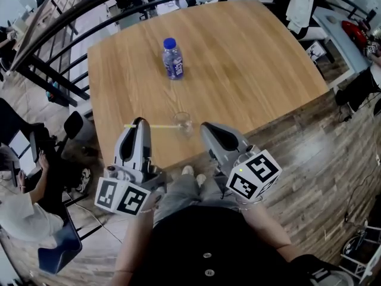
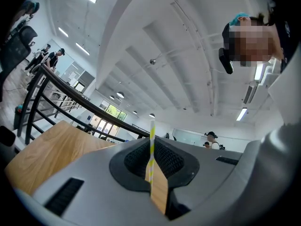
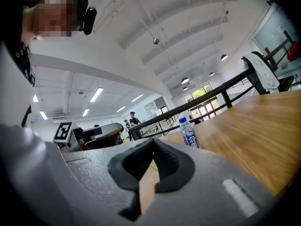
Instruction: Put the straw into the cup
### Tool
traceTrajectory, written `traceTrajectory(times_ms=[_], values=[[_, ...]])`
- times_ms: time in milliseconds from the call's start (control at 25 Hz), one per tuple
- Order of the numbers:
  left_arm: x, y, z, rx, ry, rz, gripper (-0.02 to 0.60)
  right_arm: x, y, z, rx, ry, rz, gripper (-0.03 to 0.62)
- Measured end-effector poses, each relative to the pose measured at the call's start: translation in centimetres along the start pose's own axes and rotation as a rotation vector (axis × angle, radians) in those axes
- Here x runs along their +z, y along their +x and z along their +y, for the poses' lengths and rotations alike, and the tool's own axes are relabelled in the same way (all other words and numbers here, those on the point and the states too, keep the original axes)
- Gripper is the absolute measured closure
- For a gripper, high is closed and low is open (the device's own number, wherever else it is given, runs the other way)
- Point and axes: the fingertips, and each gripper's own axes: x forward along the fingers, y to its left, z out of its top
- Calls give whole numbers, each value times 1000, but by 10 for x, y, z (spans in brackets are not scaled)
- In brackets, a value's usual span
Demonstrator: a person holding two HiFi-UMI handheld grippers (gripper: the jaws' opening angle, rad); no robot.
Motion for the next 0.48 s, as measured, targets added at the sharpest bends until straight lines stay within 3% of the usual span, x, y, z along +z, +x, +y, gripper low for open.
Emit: traceTrajectory(times_ms=[480], values=[[-11,27,14,-49,-8,73,543,-4,10,-16,-75,18,15,595]])
